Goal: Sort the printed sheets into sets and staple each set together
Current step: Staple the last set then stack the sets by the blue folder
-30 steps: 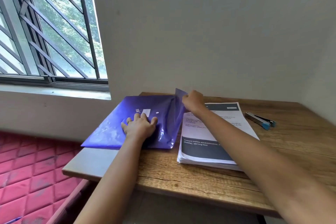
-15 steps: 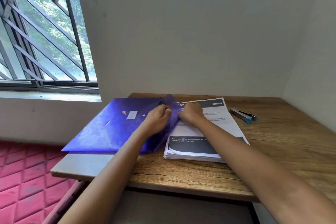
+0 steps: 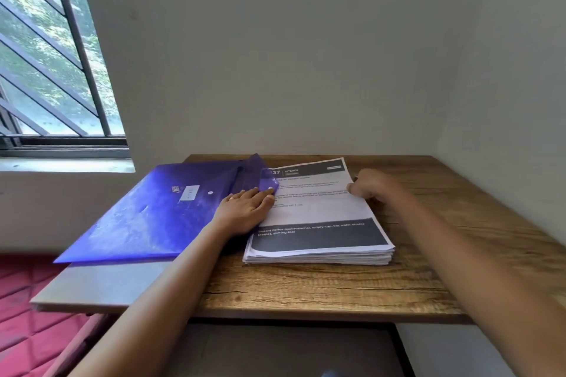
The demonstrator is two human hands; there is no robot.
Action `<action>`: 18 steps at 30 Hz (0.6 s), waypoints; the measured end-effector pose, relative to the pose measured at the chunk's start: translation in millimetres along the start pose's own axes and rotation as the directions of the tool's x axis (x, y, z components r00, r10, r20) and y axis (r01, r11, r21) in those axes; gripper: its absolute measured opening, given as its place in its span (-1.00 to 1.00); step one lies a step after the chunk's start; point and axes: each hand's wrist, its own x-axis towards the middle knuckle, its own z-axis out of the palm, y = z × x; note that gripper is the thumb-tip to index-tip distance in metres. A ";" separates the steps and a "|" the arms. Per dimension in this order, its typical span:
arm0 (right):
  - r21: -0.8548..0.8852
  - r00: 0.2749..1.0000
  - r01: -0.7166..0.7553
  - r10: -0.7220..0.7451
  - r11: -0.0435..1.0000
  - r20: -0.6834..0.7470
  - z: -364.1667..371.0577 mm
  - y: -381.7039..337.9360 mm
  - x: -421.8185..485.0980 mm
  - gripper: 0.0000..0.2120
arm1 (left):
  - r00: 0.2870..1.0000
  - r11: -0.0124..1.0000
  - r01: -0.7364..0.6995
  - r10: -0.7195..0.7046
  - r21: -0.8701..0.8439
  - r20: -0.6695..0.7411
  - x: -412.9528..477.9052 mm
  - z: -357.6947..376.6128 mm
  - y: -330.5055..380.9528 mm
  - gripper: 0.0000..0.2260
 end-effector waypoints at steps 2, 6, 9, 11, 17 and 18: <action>-0.002 1.000 0.009 -0.009 1.000 0.015 1.7 1.0 -2.6 -0.63 | 1.000 0.999 0.025 -0.025 0.022 0.009 1.5 3.0 0.8 -0.48; 0.137 0.993 0.051 -0.065 0.989 0.099 4.5 -9.6 -3.9 -0.63 | 0.999 0.999 0.042 -0.043 0.018 0.024 -2.6 3.4 3.9 -0.54; 0.309 0.988 -0.011 -0.038 0.951 0.152 0.9 -11.2 -2.3 -0.62 | 0.999 0.999 0.041 -0.042 0.017 0.029 -2.7 2.7 3.5 -0.53; 0.419 0.971 -0.117 0.015 0.900 0.239 -3.1 -7.7 0.0 -0.53 | 0.999 0.999 0.034 -0.034 0.029 0.030 -2.0 3.3 2.9 -0.50; 0.690 0.917 -0.280 -0.027 0.667 0.398 -12.3 4.5 -3.5 -0.62 | 1.000 1.000 0.009 -0.009 0.010 0.029 2.0 5.4 -2.1 -0.16; 0.716 0.912 -0.284 -0.052 0.638 0.408 -10.9 5.2 -4.3 -0.64 | 1.000 1.000 0.012 -0.012 0.008 0.024 1.5 5.6 -1.4 -0.19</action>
